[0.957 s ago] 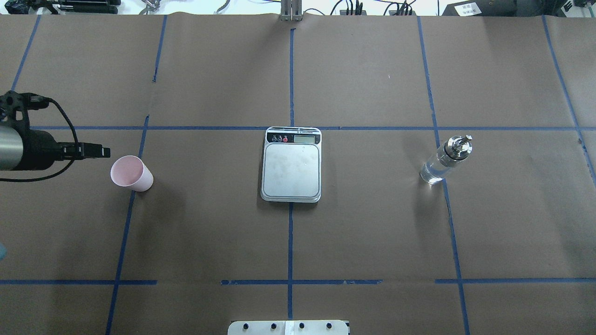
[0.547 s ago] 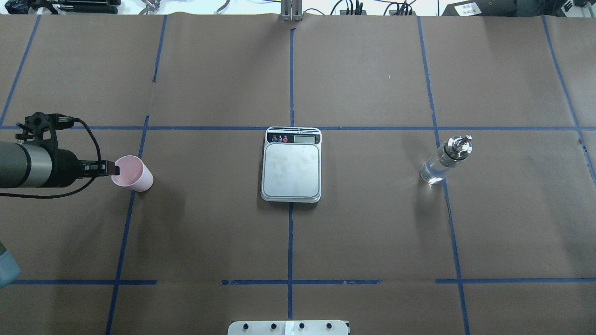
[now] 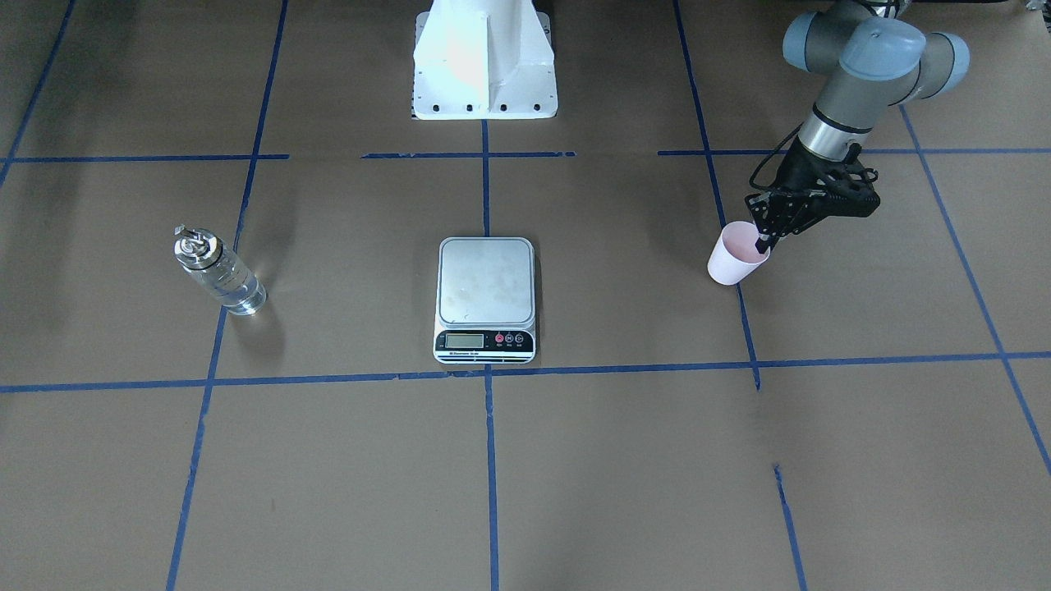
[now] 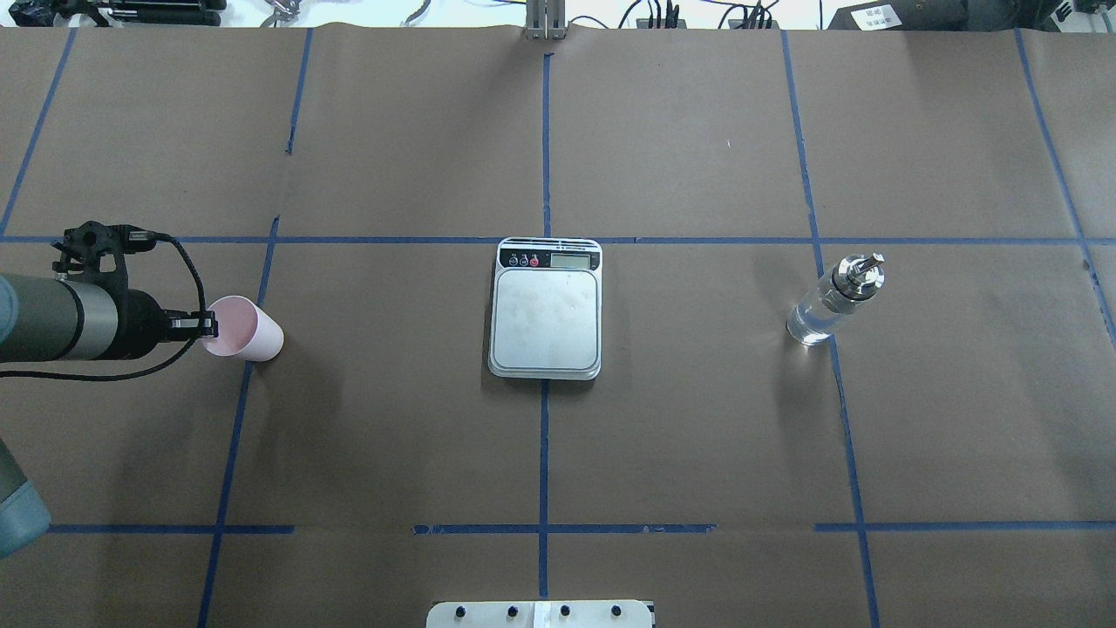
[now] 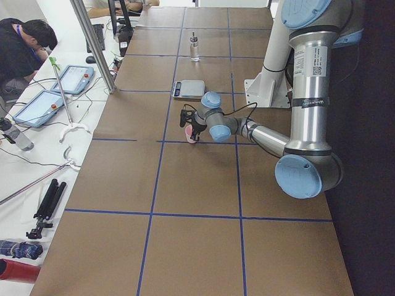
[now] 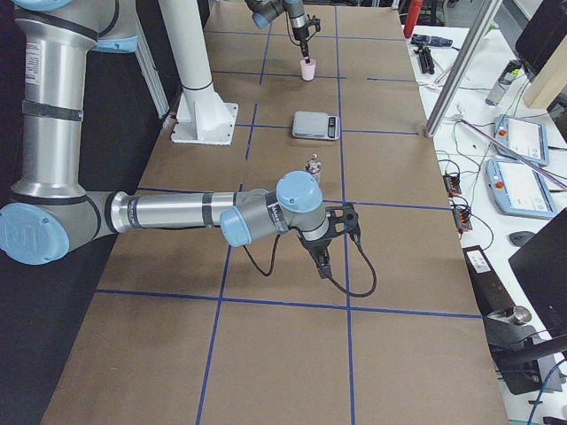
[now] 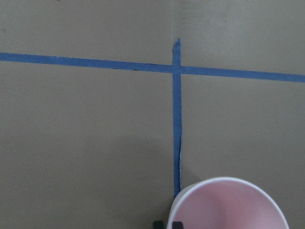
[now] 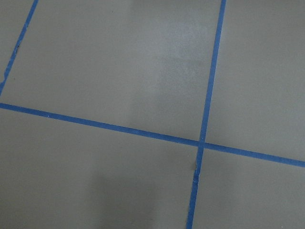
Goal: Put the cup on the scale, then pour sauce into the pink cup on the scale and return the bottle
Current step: 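Move the left gripper to the pink cup and close on its rim, then carry the pink cup with the left gripper onto the scale and lower it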
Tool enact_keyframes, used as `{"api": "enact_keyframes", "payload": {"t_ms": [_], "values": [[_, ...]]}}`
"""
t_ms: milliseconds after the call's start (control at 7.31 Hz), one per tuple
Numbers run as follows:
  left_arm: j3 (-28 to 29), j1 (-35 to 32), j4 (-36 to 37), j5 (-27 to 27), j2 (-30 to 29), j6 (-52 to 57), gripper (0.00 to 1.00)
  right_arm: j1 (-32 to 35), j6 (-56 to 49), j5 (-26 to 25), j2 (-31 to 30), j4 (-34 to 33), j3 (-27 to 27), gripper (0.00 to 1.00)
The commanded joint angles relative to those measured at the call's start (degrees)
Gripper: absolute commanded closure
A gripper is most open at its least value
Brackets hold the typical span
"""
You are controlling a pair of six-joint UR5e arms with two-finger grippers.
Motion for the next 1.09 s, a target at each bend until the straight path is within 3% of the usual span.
{"api": "enact_keyframes", "payload": {"t_ms": [0, 137, 274, 410, 957], "values": [[-8.7, -0.1, 13.3, -2.2, -3.2, 2.8, 1.0, 0.0, -0.1, 0.0, -0.2, 0.1, 0.0, 0.0], [-10.8, -0.1, 25.2, -2.3, -11.6, 3.7, 1.0, 0.0, -0.1, 0.0, -0.2, 0.0, 0.1, 0.0], [-8.7, 0.0, 36.9, -2.3, -23.7, 3.1, 1.0, 0.0, 0.0, 0.0, -0.2, 0.0, 0.1, 0.0], [-4.7, 0.5, 42.8, -2.4, -32.8, 0.4, 1.0, 0.0, 0.1, 0.0, -0.2, 0.0, 0.2, 0.0], [14.0, 7.5, 41.3, -0.1, -52.6, -15.0, 1.0, 0.0, 0.2, 1.3, -0.4, 0.1, 0.1, 0.0]]}}
